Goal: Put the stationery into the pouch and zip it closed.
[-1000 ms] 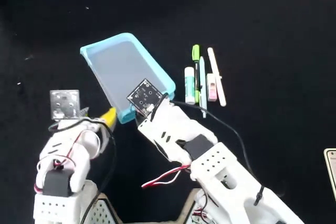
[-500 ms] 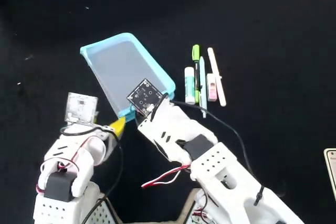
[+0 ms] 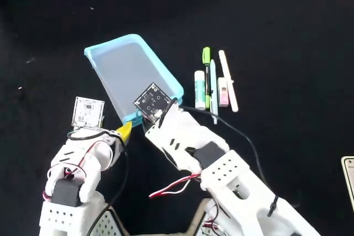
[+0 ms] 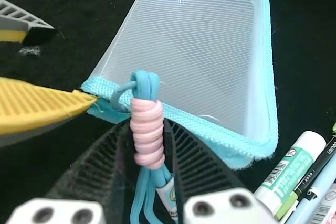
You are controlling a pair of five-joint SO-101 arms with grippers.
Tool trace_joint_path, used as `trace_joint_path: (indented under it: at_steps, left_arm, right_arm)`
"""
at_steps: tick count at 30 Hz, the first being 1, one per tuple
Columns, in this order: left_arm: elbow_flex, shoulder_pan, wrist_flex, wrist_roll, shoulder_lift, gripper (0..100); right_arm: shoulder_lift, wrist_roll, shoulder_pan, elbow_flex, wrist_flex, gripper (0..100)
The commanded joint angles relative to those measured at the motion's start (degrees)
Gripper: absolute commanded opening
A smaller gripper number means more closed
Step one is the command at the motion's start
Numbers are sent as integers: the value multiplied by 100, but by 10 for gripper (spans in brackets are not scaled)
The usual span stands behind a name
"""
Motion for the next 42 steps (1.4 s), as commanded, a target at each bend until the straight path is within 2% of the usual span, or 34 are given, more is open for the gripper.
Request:
trace_joint_path:
  at_steps: [1,8,15,19,22,26,31,37,42]
  left_arm:
    - [-66,-101,-114,88,-35,252]
    - [154,-136,-404,97,-26,249]
    - [92,-92,-404,97,-62,83]
    - [-84,-145,-378,88,-62,37]
    - [-163,-259,-360,97,-62,31]
    - [-374,-796,-360,105,-62,31]
    - [-611,-1332,-343,105,-62,31]
    - [-1253,-1385,220,299,-44,31]
    - [-1543,-1385,246,97,-53,33]
  right_arm:
    - [-163,-44,62,-57,-105,11]
    - [-163,-44,62,-48,-105,11]
    - [-198,-44,62,-66,0,11]
    - [-207,-35,79,-101,114,11]
    - [-207,-9,114,-101,114,11]
    - [-215,-26,404,-198,149,11]
    - [-215,-9,791,-646,800,11]
    - [-312,9,835,-1112,1626,11]
    - [-1525,9,809,-1138,2330,11]
